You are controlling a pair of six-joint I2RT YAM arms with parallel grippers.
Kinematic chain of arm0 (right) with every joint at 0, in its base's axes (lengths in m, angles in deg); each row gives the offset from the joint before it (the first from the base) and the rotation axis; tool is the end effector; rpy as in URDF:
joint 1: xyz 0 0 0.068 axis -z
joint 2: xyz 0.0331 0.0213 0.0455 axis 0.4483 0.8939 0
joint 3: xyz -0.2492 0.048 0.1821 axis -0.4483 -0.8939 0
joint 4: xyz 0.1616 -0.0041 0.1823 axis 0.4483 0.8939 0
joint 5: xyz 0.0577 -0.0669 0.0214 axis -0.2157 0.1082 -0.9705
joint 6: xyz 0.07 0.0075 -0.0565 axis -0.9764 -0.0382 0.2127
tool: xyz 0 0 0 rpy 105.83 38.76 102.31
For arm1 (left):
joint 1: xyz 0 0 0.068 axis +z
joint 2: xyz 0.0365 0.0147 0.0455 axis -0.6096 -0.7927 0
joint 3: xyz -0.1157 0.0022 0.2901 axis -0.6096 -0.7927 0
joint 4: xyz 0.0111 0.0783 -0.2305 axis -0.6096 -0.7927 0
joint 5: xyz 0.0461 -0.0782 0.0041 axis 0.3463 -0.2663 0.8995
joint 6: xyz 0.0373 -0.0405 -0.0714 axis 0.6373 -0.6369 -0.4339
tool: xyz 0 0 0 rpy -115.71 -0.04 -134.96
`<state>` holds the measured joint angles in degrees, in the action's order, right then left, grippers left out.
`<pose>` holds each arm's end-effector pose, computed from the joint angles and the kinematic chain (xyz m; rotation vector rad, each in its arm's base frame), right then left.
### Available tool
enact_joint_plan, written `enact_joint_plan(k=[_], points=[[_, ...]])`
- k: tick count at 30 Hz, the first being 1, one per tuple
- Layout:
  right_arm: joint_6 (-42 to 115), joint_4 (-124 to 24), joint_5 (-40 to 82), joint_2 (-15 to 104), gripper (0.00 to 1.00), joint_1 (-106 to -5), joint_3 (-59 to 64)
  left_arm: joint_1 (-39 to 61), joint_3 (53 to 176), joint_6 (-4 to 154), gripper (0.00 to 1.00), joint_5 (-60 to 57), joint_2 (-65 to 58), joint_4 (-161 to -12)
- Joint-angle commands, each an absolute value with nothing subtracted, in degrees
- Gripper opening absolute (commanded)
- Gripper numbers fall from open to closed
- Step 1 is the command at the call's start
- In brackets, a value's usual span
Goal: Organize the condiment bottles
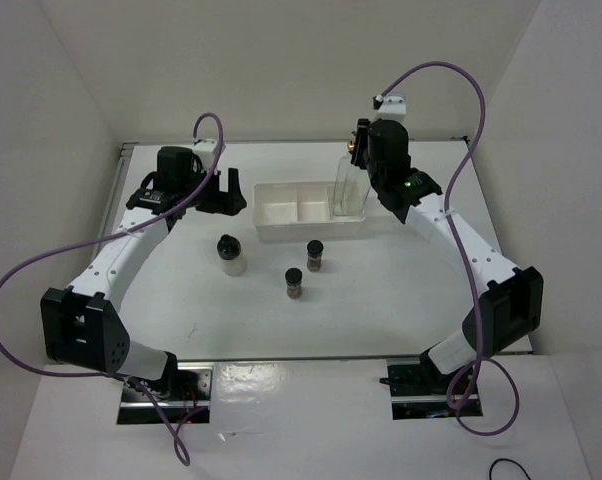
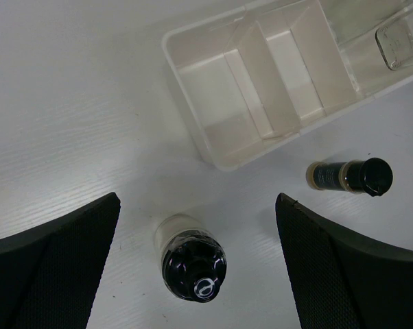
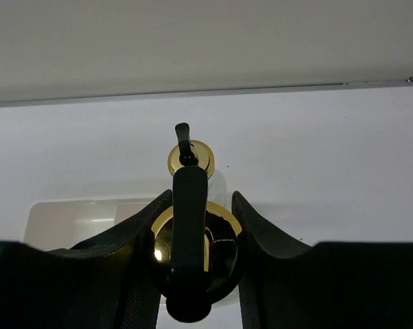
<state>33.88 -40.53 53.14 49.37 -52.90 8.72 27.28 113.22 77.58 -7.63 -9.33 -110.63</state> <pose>0.3483 0.1338 0.4246 0.0458 1.7929 0.0518 0.3273 -0.0795 0.3504 0.1675 2.1501 -0.4658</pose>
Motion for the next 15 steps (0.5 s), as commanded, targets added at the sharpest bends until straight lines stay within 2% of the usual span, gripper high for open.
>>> enact_joint_plan(k=[1,15], points=[[32.83,-48.31,55.31,49.33,0.00,-53.96,11.74,27.10,115.65,77.41,1.00,-7.82,-9.62,-108.51],[29.49,-53.23,57.77,48.80,0.00,-55.11,2.78,27.10,116.17,77.41,1.00,-6.77,-9.62,-109.04]])
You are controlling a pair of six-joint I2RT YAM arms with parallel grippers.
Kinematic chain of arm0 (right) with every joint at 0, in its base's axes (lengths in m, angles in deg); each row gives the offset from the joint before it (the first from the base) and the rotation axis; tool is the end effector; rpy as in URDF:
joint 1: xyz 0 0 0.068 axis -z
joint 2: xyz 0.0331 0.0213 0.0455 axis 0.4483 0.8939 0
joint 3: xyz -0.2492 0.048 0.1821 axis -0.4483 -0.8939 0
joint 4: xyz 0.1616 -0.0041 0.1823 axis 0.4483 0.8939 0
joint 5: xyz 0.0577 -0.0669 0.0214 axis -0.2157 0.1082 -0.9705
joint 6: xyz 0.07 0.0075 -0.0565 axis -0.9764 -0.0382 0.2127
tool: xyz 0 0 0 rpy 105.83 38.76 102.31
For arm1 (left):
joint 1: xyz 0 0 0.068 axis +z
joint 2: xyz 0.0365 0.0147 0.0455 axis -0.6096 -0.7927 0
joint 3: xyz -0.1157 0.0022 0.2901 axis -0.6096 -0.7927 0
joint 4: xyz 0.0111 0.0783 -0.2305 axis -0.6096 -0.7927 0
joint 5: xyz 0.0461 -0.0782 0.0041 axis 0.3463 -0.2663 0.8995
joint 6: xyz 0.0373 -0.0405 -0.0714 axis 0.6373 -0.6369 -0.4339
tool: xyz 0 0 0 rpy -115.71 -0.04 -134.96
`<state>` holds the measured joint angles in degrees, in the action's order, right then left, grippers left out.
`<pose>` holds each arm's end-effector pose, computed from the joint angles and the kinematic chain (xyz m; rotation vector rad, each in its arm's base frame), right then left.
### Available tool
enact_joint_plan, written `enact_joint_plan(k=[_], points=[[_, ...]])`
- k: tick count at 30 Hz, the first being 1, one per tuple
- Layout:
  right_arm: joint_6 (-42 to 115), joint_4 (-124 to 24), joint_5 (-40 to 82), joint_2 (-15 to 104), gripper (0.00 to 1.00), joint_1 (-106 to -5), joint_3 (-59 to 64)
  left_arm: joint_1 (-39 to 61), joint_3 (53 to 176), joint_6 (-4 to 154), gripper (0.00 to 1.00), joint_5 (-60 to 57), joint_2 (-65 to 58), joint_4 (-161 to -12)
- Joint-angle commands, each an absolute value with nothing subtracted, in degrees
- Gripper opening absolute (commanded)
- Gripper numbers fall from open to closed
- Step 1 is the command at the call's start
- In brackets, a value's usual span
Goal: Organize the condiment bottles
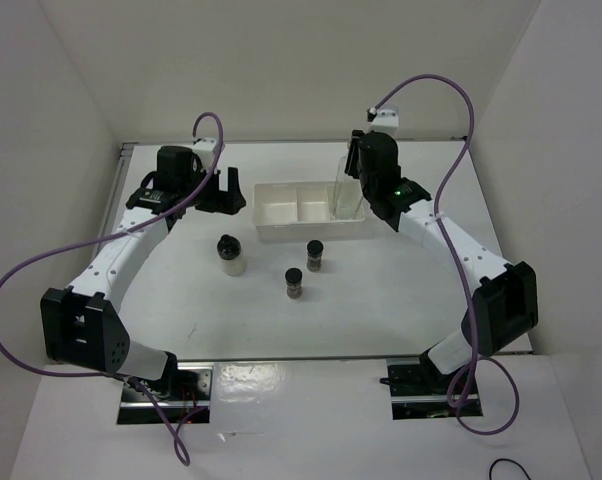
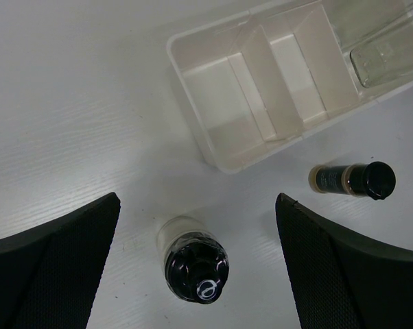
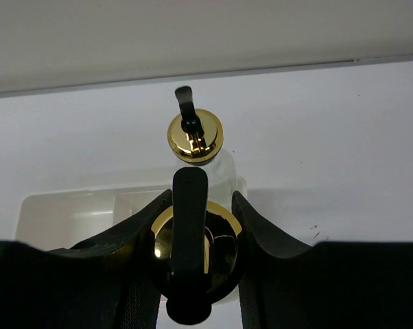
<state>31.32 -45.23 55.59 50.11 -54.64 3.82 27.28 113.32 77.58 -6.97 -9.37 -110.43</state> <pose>0.3499 0.1440 0.4001 0.0841 1.8014 0.0603 0.3282 -0.0788 0.3511 0.1611 2.1460 -0.4535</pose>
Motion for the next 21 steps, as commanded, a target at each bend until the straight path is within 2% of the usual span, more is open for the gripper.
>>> enact_joint_plan(k=[1,21], points=[[29.49,-53.23,57.77,48.80,0.00,-55.11,2.77,27.10,116.17,77.41,1.00,-6.77,-9.10,-109.04],[30.63,-57.36,60.85,49.42,0.03,-57.31,-5.58,27.10,116.17,77.94,1.00,-6.24,-5.84,-110.10]])
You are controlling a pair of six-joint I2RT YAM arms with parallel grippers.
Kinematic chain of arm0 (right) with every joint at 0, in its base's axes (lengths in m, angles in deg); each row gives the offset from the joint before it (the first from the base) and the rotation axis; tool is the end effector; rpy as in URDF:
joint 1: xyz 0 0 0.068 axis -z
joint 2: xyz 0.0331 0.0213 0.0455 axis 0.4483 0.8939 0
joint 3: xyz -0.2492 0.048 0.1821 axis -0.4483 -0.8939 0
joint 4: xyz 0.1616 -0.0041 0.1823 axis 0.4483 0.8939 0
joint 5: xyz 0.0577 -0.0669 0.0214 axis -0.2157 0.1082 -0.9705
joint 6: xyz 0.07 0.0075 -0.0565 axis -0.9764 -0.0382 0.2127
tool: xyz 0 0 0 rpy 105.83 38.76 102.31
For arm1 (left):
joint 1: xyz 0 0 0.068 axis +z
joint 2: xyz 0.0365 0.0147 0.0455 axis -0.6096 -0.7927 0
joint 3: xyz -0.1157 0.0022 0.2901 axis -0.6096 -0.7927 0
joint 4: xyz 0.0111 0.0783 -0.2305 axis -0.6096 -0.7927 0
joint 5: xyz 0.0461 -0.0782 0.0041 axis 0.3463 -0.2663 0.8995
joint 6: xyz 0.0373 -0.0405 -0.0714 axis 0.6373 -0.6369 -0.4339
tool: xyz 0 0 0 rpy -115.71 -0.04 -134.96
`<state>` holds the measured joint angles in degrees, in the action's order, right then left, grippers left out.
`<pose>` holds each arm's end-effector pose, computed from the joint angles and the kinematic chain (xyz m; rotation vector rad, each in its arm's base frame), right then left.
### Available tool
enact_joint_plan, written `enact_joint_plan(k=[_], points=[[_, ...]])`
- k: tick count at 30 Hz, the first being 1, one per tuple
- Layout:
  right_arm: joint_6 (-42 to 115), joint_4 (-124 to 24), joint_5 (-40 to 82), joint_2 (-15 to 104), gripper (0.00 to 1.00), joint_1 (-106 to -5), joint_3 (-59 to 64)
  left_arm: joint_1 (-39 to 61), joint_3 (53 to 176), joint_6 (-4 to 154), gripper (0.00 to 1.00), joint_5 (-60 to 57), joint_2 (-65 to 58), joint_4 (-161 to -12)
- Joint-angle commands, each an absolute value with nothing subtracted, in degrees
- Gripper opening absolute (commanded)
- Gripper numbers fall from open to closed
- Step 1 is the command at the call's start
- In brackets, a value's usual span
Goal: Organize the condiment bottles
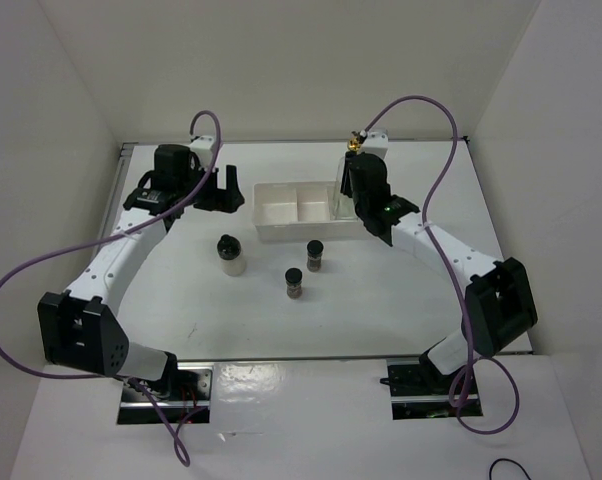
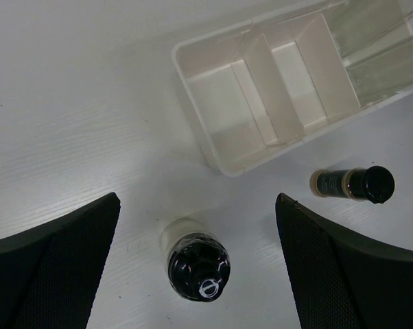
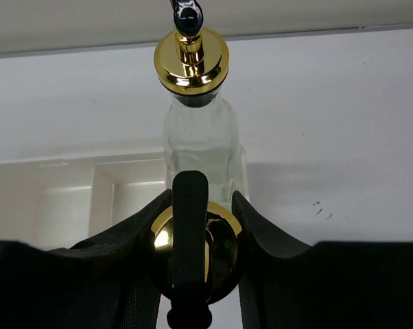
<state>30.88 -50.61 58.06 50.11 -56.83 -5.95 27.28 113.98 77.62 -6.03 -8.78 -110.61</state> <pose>0.3415 0.1522 0.3502 0.0617 1.8621 0.0174 0.3267 -0.0772 0.3580 0.1536 2.1275 -0.4362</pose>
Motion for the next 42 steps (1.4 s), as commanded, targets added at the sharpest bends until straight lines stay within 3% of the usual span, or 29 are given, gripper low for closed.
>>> enact_joint_plan(k=[1,4,10,14,15,17,21,26,34,42], points=[[30.11,-57.36,60.85,49.42,0.03,-57.31,-6.19,27.10,116.17,77.94,1.00,-6.24,-5.84,-110.10],[30.10,-57.89,61.37,49.42,0.03,-57.31,-6.81,27.10,115.65,77.94,1.00,-5.72,-5.14,-110.62],[30.10,-57.28,61.37,50.56,0.19,-57.31,-6.81,27.10,115.65,77.94,1.00,-5.71,-3.55,-110.62],[29.58,-55.96,61.90,50.56,0.49,-57.31,-6.81,27.10,115.12,77.94,1.00,-5.71,-2.41,-111.15],[29.58,-55.44,61.90,50.56,0.65,-57.31,-6.12,27.10,114.51,77.42,1.00,-5.71,-2.41,-111.15],[29.58,-54.82,61.90,50.03,0.82,-57.31,-5.41,27.10,114.50,77.41,1.00,-6.24,-1.88,-111.15],[29.58,-51.92,61.90,48.99,0.98,-57.31,-3.31,27.10,113.98,77.41,1.00,-6.77,-1.36,-110.62],[29.05,-46.73,61.37,46.26,0.98,-57.84,-0.57,27.10,113.45,76.88,1.00,-7.30,-0.83,-110.10],[27.47,-40.07,60.85,31.78,0.98,-58.36,-2.68,27.10,111.87,76.36,1.00,-9.49,0.22,-109.57],[25.45,-33.28,41.37,20.25,0.98,-61.17,-13.92,27.10,108.70,73.81,1.00,-8.88,1.98,-109.04]])
